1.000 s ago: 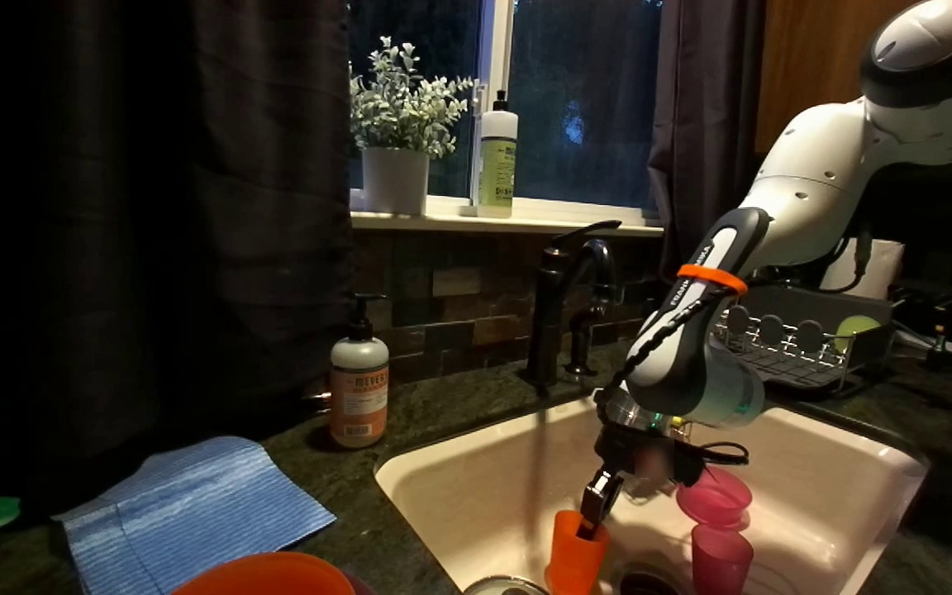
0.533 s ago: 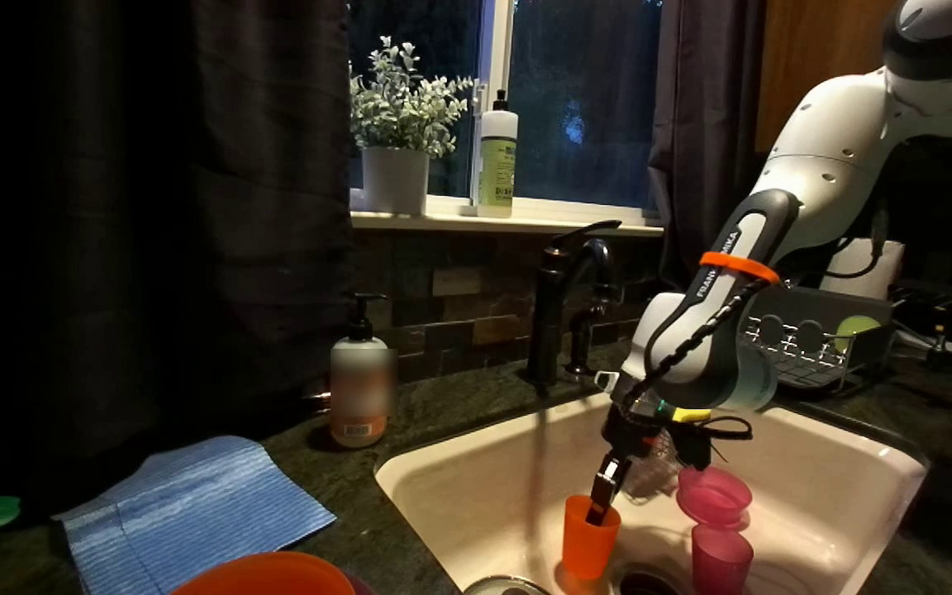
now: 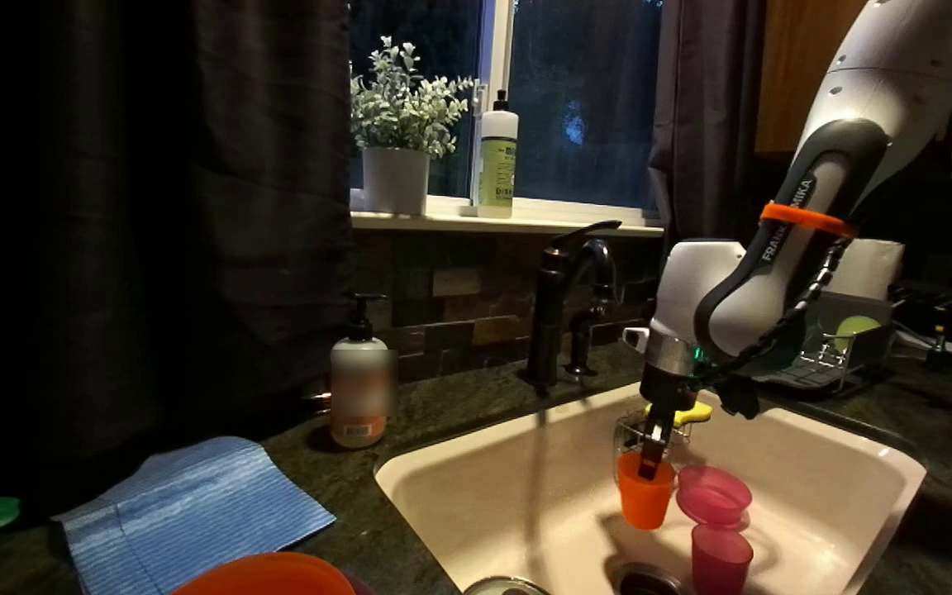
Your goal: Pour the liquid out of the orange cup and into the pink cup.
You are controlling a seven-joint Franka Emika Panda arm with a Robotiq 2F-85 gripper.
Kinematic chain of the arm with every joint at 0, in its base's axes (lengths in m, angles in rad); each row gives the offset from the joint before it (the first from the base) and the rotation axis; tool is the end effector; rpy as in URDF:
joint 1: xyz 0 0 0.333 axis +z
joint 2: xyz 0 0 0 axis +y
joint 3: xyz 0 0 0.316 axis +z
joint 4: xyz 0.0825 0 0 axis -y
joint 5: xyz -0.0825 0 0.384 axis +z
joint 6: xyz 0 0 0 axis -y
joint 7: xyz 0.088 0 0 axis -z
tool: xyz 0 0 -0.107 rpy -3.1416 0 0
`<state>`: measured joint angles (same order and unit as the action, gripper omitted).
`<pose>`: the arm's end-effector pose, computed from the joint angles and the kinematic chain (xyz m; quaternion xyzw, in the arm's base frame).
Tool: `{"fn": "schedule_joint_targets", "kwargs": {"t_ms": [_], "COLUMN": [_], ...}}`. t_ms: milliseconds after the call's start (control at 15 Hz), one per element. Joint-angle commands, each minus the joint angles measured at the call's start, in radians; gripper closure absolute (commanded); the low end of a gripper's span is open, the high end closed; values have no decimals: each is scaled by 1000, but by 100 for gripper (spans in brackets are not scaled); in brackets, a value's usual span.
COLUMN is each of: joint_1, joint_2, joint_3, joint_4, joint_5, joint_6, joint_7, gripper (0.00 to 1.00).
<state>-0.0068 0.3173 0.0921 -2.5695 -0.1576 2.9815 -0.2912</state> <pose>0.4479 0.0522 0.1592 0.9646 0.2591 0.0484 0.0071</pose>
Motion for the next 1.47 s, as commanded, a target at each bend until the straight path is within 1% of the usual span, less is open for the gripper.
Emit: {"fn": "schedule_joint_targets", "kwargs": {"t_ms": [0, 133, 200, 267, 333, 400, 733, 800, 867, 933, 1067, 1133, 1400], "joint_1": [248, 362, 383, 388, 342, 350, 347, 347, 258, 263, 241, 242, 244], "joint_2": [-132, -143, -152, -159, -129, -131, -129, -129, -144, -149, -157, -169, -206], "joint_3": [-276, -398, -417, -418, -383, -388, -386, -386, -280, -270, -213, -190, -123], "joint_4": [-55, -40, -38, -44, -25, -25, -21, -21, -30, -29, -35, -36, -32], "joint_5": [-263, -428, -512, -575, -473, -491, -487, -487, -491, -517, -527, -542, -653], "joint_6": [-126, -207, -247, -274, -222, -230, -230, -230, -260, -295, -349, -394, -546], "joint_7": [193, 303, 369, 422, 326, 348, 344, 344, 314, 322, 300, 305, 361], "gripper": [99, 99, 99, 99, 99, 95, 95, 99, 99, 99, 99, 99, 99]}}
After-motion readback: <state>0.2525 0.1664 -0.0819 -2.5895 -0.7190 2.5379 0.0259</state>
